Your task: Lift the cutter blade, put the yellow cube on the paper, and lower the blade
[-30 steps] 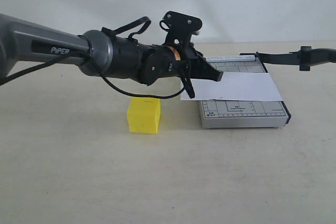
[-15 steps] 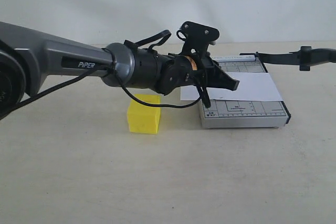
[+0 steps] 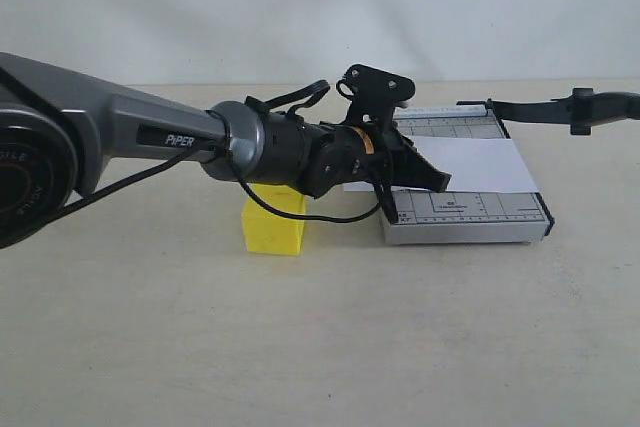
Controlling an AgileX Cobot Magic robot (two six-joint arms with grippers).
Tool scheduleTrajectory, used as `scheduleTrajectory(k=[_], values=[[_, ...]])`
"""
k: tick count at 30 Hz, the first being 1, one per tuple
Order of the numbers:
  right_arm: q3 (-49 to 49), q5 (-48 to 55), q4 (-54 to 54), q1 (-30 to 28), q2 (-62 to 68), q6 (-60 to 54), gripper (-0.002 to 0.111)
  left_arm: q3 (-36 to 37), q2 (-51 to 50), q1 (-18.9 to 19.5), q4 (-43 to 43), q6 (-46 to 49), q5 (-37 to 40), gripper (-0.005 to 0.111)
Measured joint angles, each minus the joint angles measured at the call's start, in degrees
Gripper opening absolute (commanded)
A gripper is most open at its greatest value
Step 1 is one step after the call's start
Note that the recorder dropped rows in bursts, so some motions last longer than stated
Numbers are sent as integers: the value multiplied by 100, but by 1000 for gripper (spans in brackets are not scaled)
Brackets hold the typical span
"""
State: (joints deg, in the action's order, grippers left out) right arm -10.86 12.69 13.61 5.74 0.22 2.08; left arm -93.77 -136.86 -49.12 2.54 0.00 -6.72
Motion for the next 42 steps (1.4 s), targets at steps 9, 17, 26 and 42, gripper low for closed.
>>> scheduleTrajectory(k=[9,17,26,42], values=[[0,0,0,0,0,0,50,0,-69,0,0,-146,-147,4],[0,0,0,0,0,0,50,-62,-108,0,0,-236,-262,4],[0,-12,0,0,0,0,50,-510,-448,0,0,-249,-272,4],[0,-12,0,0,0,0,50,-669,-600,0,0,-596,-420,4]])
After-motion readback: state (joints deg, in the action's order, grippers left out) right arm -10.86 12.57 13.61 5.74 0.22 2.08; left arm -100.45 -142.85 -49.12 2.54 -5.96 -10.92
